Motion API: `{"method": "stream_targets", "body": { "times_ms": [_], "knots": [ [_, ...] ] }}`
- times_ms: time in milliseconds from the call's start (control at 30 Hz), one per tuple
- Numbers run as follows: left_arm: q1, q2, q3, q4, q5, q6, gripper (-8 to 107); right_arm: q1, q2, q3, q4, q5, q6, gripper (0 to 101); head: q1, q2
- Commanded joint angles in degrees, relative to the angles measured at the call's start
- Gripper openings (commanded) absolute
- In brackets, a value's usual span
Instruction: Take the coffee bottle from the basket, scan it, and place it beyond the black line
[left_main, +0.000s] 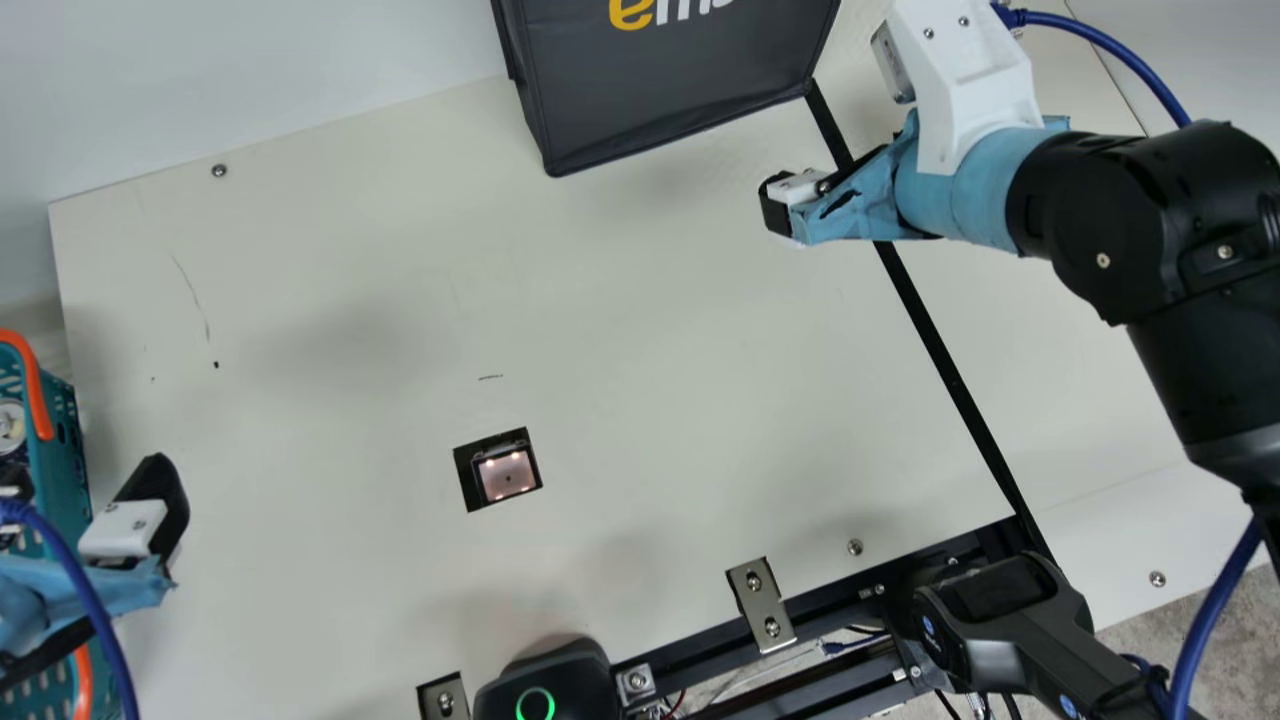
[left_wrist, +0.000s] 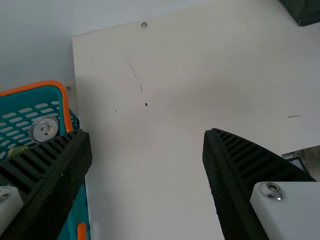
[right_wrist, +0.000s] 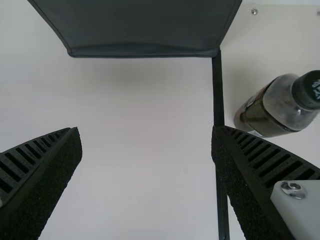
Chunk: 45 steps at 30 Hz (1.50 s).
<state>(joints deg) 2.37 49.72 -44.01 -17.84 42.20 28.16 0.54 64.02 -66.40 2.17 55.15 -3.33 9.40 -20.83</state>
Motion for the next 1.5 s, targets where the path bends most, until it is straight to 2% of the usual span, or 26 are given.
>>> {"method": "stream_targets", "body": {
  "times_ms": [0, 367, 600, 800, 1467],
  "knots": [
    [-0.34, -0.52, -2.62, 1.53, 2.85, -2.79, 90, -0.02, -2.88, -0.38, -0.33, 1.98, 0.06, 91, -1.48, 4.58],
    [-1.98, -3.17, -12.68, 8.21, 13.87, -13.04, 90, 0.06, -13.90, -2.16, -1.90, 9.35, 0.67, 91, -1.48, 19.25],
    [-3.02, -4.86, -19.09, 12.47, 20.89, -19.55, 90, 0.11, -20.91, -3.30, -2.90, 14.04, 1.05, 91, -1.48, 19.25],
    [-3.92, -6.31, -24.57, 16.11, 26.90, -25.14, 90, 0.06, -21.72, -3.41, -2.96, 14.93, 1.10, 91, -1.48, 19.25],
    [-3.95, -6.42, -24.94, 16.40, 27.40, -25.57, 90, 0.06, -21.72, -3.41, -2.96, 14.93, 1.10, 91, -1.48, 19.25]
  ]
}}
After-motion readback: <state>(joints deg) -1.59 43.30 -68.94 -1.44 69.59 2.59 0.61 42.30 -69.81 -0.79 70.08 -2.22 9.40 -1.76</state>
